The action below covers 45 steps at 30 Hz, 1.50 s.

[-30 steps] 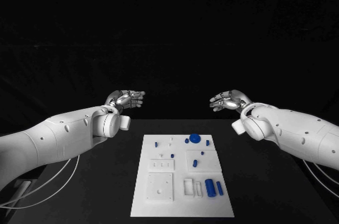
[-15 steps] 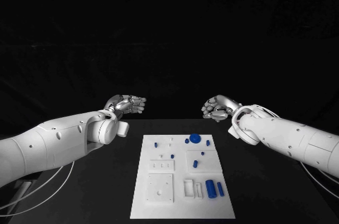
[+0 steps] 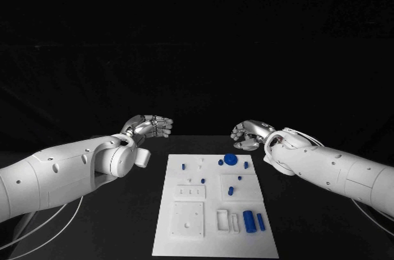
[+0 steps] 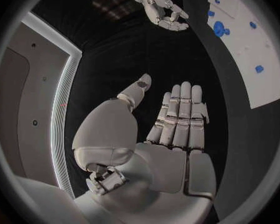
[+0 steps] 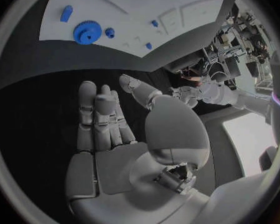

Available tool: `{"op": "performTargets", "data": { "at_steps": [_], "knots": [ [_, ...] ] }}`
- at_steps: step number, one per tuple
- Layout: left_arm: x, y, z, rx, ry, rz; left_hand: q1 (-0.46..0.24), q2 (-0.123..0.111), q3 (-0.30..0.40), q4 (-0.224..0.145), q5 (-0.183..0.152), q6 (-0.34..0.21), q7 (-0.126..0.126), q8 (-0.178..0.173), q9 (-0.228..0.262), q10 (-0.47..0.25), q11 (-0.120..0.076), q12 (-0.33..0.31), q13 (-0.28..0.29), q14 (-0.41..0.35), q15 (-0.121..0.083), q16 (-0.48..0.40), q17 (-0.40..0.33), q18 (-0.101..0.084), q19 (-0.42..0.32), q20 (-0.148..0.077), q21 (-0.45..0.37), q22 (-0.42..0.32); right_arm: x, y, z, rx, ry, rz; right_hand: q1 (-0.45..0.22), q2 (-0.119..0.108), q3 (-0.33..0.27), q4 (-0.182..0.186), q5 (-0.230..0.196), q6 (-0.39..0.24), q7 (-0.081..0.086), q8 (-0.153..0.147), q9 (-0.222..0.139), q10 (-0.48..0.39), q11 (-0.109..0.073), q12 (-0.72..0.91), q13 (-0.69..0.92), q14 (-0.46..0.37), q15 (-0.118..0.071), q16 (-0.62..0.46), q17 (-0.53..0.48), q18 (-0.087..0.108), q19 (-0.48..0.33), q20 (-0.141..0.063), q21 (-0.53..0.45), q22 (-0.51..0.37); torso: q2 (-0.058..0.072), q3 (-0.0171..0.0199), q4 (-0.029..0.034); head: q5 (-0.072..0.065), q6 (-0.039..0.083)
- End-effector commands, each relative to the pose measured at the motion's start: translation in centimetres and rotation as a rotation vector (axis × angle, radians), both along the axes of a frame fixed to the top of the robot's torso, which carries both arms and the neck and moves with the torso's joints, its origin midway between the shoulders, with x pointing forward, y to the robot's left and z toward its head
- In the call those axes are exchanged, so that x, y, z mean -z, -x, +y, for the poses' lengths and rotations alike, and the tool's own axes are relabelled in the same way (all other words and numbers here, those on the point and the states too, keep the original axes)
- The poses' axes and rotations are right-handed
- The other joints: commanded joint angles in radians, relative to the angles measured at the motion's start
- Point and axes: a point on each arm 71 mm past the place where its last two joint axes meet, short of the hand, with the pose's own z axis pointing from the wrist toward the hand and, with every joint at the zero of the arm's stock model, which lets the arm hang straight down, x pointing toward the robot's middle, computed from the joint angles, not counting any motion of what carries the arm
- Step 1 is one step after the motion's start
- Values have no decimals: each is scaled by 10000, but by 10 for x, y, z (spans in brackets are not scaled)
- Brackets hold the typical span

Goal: Assemble the parts on the task board

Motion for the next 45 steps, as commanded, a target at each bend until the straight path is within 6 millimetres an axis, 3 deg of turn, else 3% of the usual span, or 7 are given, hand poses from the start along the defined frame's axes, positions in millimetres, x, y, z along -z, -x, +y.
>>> {"op": "performTargets", "data": {
  "at_steps": [1, 7, 10, 20, 39, 41, 45],
  "knots": [
    [-7, 2, -4, 122, -19, -351, -28, 88, -3, -75, 68, 63, 15, -53, -13, 42, 32, -75, -12, 28, 4, -15, 4, 53, -15, -37, 45, 242, -1, 1, 5, -225, 589, -373, 29, -130, -38, 20, -47, 5, -46, -44, 15, -57, 45, -46, -12, -101, 20, 66, -11, 309, 470, -395, 38, 20, 257, -23, 113, -40, 75],
    [-12, 6, -4, 200, 40, -421, -28, 75, 1, -89, 69, 56, 17, -82, -29, 24, 42, -121, -32, 10, 12, -40, -1, 44, -40, -32, 52, 240, 0, 2, 12, -425, 736, -384, 62, -188, -30, 18, -56, -4, -36, -62, 19, -79, 55, -40, -9, -122, 31, 161, -32, 309, 521, -413, 45, 31, 473, -71, 151, -125, 88],
    [-14, 7, -5, 233, 77, -450, -31, 69, 2, -92, 69, 52, 22, -96, -37, 17, 47, -142, -41, 0, 17, -52, -4, 39, -55, -29, 54, 239, 0, 2, 13, -468, 876, -415, 72, -204, -29, 18, -56, -11, -45, -70, 20, -101, 62, -44, -12, -130, 38, 193, -43, 309, 533, -416, 43, 34, 640, -152, 247, -247, 173],
    [-16, 8, -8, 330, 137, -454, -41, 55, 5, -93, 69, 48, 32, -128, -55, 11, 56, -190, -61, -29, 31, -87, -11, 30, -96, -18, 56, 237, 1, 3, 19, -622, 1166, -514, 84, -261, -42, 19, -57, -9, -80, -77, 29, -170, 85, -53, -18, -156, 60, 273, -79, 309, 559, -419, 39, 42, 964, -247, 235, -269, 226],
    [-18, 9, -9, 329, 302, -292, -104, 30, -10, -78, 67, 38, 72, -178, -82, -1, 86, -269, -93, -59, 52, -133, -16, 21, -151, 0, 64, 235, 11, 7, 27, -839, 1552, -417, 11, -482, -195, 28, 131, -53, -200, -124, 48, -376, 147, -38, -12, -209, 125, 519, -220, 309, 697, -386, 66, 86, 1267, -373, 221, -358, 342],
    [-18, 10, -9, 357, 312, -288, -106, 28, -7, -81, 68, 39, 80, -187, -87, -19, 98, -295, -103, -63, 53, -142, -16, 24, -159, 1, 67, 235, 12, 7, 28, -834, 1553, -429, -8, -470, -230, 27, 155, -46, -214, -123, 54, -374, 147, -32, -8, -204, 125, 563, -238, 309, 737, -384, 82, 98, 1324, -424, 316, -459, 408],
    [-18, 11, -11, 409, 336, -285, -110, 29, -6, -80, 68, 39, 83, -192, -89, -26, 101, -307, -108, -63, 54, -145, -16, 25, -163, 2, 69, 235, 12, 6, 30, -778, 1641, -487, -21, -450, -296, 25, 174, -48, -229, -131, 61, -372, 149, -29, -5, -210, 127, 639, -278, 309, 872, -417, 139, 130, 1338, -427, 314, -450, 436]
  ]
}}
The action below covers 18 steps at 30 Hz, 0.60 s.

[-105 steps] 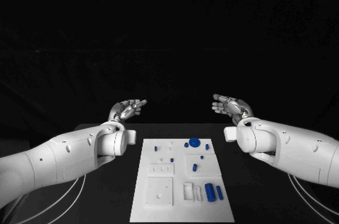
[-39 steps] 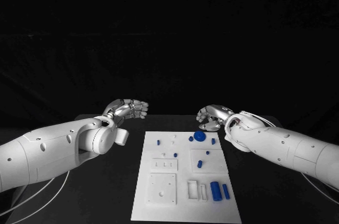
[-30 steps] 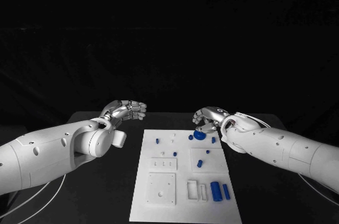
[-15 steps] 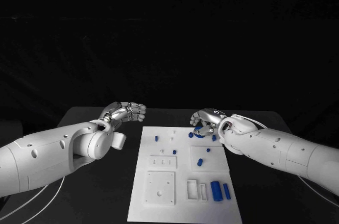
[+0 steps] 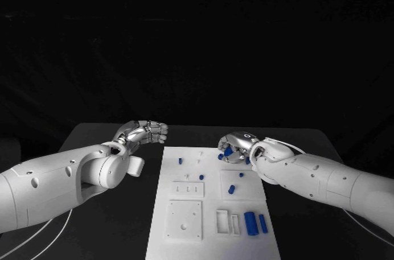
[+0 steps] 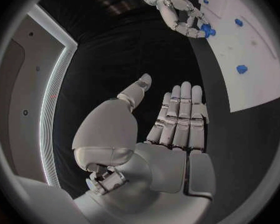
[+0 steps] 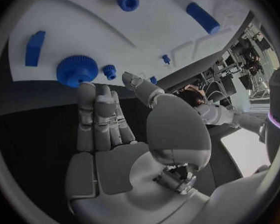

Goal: Assemble the parts on the task board

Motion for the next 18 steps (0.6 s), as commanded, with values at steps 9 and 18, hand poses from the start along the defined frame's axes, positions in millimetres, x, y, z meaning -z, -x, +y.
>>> {"op": "performTargets", "data": {
  "at_steps": [9, 18],
  "knots": [
    [-1, 3, -6, 180, 200, 54, -121, 27, -5, -24, 68, 40, 86, -46, -21, 3, 65, -72, -20, -24, 19, -64, -12, 154, -91, 8, 74, 231, 2, -1, 4, 109, 549, -119, -16, -26, -74, 14, -107, -31, -79, -72, 25, -144, 33, -40, 3, -120, 27, 147, -110, 477, 438, -297, -30, -5, 101, -28, 11, 15, 85],
    [-1, 2, -5, 162, 254, 94, -135, 28, -6, -20, 68, 40, 89, -53, -24, 3, 72, -85, -24, -19, 19, -66, -10, 155, -93, 9, 79, 231, 4, -2, 3, 173, 812, -144, 167, 5, 169, 17, -558, 101, -126, -40, 56, -4, -28, 13, 32, -152, -31, 263, -272, 477, 494, -290, -103, -16, 141, -41, 2, 39, 28]
  ]
}}
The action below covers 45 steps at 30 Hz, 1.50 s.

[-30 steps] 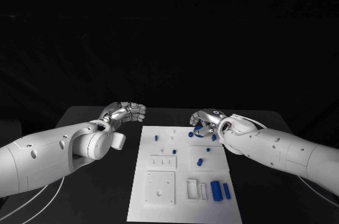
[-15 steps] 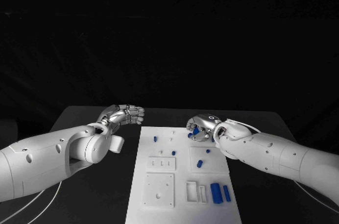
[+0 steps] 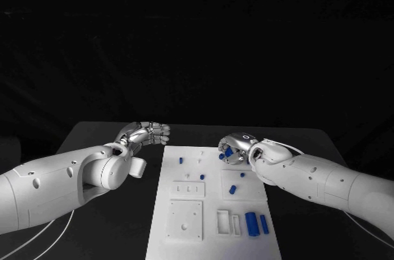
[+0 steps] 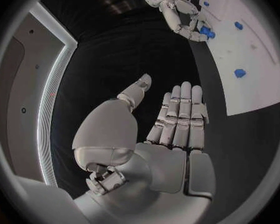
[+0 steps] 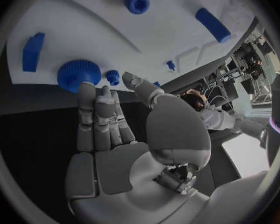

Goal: Assemble the parts on the task board

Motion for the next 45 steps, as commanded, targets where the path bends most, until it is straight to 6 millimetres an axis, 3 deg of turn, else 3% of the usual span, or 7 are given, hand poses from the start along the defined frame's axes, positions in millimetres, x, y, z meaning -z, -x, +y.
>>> {"op": "performTargets", "data": {
  "at_steps": [1, 8, 14, 20, 24, 35, 45],
  "knots": [
    [-1, 0, 0, 53, 138, -9, -100, -7, -6, -19, 68, 41, 89, -54, -16, 3, 72, -30, -14, -19, 19, -67, -9, 161, -94, 8, 41, 235, 2, -1, -2, 74, 375, -8, 149, 7, 136, 4, -207, 68, -13, -4, 14, 104, -48, 14, 22, -116, 2, 64, -58, 479, 372, -306, -47, -5, 25, -3, 2, -2, -13],
    [-1, 0, 1, -2, 135, 0, -102, 2, -2, -18, 68, 46, 87, -55, -17, 6, 70, -36, -16, -16, 19, -68, -8, 162, -95, 8, 44, 234, 2, -1, -3, 115, 470, 18, 231, 12, 346, 5, -370, 142, -19, 1, 25, 207, -56, 23, 31, -123, -6, 131, -159, 479, 391, -293, -53, 10, 48, -7, -10, 11, -3],
    [-1, 0, 1, -10, 165, -3, -103, 0, -1, -20, 68, 47, 88, -59, -19, 8, 70, -43, -18, -8, 16, -67, -5, 165, -94, 7, 48, 235, 3, 3, 9, -151, 444, 135, 171, 49, 421, 6, -420, 310, -46, 57, 62, 462, -128, 97, 83, -138, -74, 187, -259, 479, 423, -290, -11, 51, 52, -2, -21, 64, -41],
    [-1, 0, -1, 11, 177, -17, -104, 2, 2, -21, 68, 48, 88, -62, -21, 11, 70, -48, -20, -4, 15, -66, -3, 166, -94, 6, 51, 235, 4, 1, 7, -57, 490, 113, 148, 76, 460, 0, -460, 423, -62, 91, 89, 627, -182, 133, 125, -143, -127, 225, -328, 479, 434, -309, 38, 91, 66, -30, -3, 38, -37],
    [-2, 0, 0, -3, 174, -17, -105, 4, 4, -21, 68, 49, 89, -65, -22, 14, 71, -52, -21, 0, 14, -66, -2, 167, -93, 5, 55, 235, 4, 1, 7, -43, 542, 141, 139, 87, 467, 4, -463, 428, -56, 87, 90, 639, -186, 129, 128, -145, -132, 231, -341, 479, 434, -315, 45, 98, 84, -32, -45, 65, -16],
    [-4, 0, 1, 14, 181, -43, -104, 3, 7, -25, 68, 52, 88, -70, -25, 18, 74, -63, -24, 4, 13, -68, 0, 169, -94, 4, 60, 235, 6, 3, 11, -80, 725, 164, 147, 110, 530, -4, -475, 510, -57, 100, 107, 746, -219, 134, 158, -150, -164, 271, -403, 479, 424, -347, 73, 129, 106, -26, -27, 66, -31],
    [-6, 0, 1, 21, 183, -70, -100, 0, 11, -31, 69, 55, 87, -74, -27, 22, 77, -72, -27, 6, 12, -71, 2, 171, -96, 3, 65, 234, 7, 3, 14, -28, 853, 68, -21, 120, 510, 21, -458, 606, -39, 106, 127, 867, -257, 127, 198, -158, -201, 333, -483, 479, 424, -373, 117, 175, 120, -21, -50, 82, -52]
  ]
}}
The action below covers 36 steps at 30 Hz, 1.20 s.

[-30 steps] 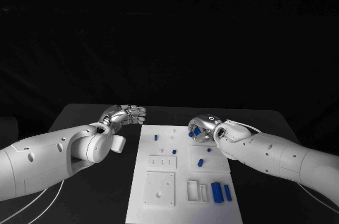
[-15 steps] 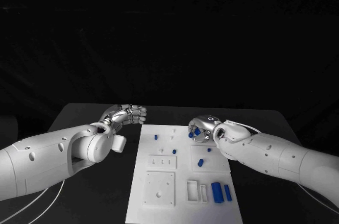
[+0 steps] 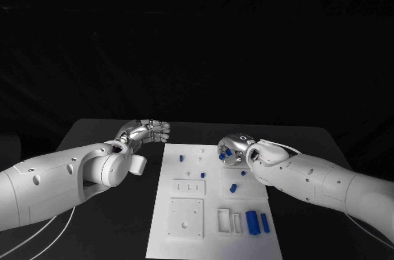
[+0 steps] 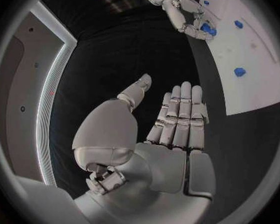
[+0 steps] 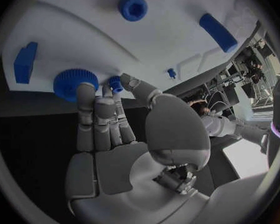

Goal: Assemble the parts on the task board

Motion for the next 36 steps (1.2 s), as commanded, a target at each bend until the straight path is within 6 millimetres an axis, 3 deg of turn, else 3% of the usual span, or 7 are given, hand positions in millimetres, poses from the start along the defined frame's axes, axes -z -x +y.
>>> {"op": "performTargets", "data": {
  "at_steps": [1, 10, 15, 31, 36],
  "knots": [
    [-3, 0, -2, 112, 96, -73, -102, 3, 11, -31, 68, 56, 87, -35, -12, 22, 79, -36, -11, 7, 12, -33, 4, 193, -97, 2, 66, 231, 3, 1, 1, 81, 294, -36, -104, 35, 74, 22, -73, 177, 4, 85, 40, 235, -47, 104, 54, -38, -108, 90, -41, 481, 309, -375, 79, 31, 16, 2, -13, 8, -11],
    [-4, -1, -2, 116, 82, -76, -115, 16, 14, -21, 69, 55, 89, -43, -16, 21, 90, -50, -16, 9, 13, -37, 6, 192, -98, 4, 71, 230, 2, 0, 1, 246, 345, -249, -200, 183, 682, 86, -72, 748, -204, 284, 215, 861, -290, 287, 327, -70, -352, 149, -221, 481, 355, -469, 426, 268, 8, -7, -24, 29, 19],
    [-5, -2, -2, 121, 83, -85, -114, 22, 18, -21, 70, 56, 89, -45, -17, 21, 91, -55, -17, 9, 13, -38, 7, 193, -99, 4, 73, 230, 1, 0, 1, 313, 378, -357, -210, 303, 1013, 109, -621, 1049, -328, 386, 341, 1161, -405, 353, 487, -65, -461, 208, -299, 481, 305, -514, 521, 358, 9, -4, -28, 28, 8],
    [-5, -2, 0, 78, 73, -96, -101, 28, 28, -31, 71, 59, 90, -52, -20, 25, 93, -71, -22, 9, 12, -45, 9, 194, -106, 3, 78, 229, -9, 4, 6, 537, -95, -1325, -293, 277, 1285, 57, -881, 1303, -429, 414, 484, 1412, -511, 326, 658, -85, -569, 339, -371, 481, 316, -570, 745, 535, 18, -10, -43, 60, 64],
    [-5, -2, -1, 81, 75, -108, -99, 28, 30, -32, 71, 61, 89, -54, -21, 28, 93, -75, -23, 9, 13, -46, 9, 194, -108, 4, 80, 229, -18, 4, 14, 536, -182, -1766, -276, 238, 1347, 66, -875, 1343, -444, 411, 508, 1453, -525, 314, 687, -89, -583, 363, -385, 481, 309, -580, 784, 569, 21, -14, -39, 49, 132]
  ]
}}
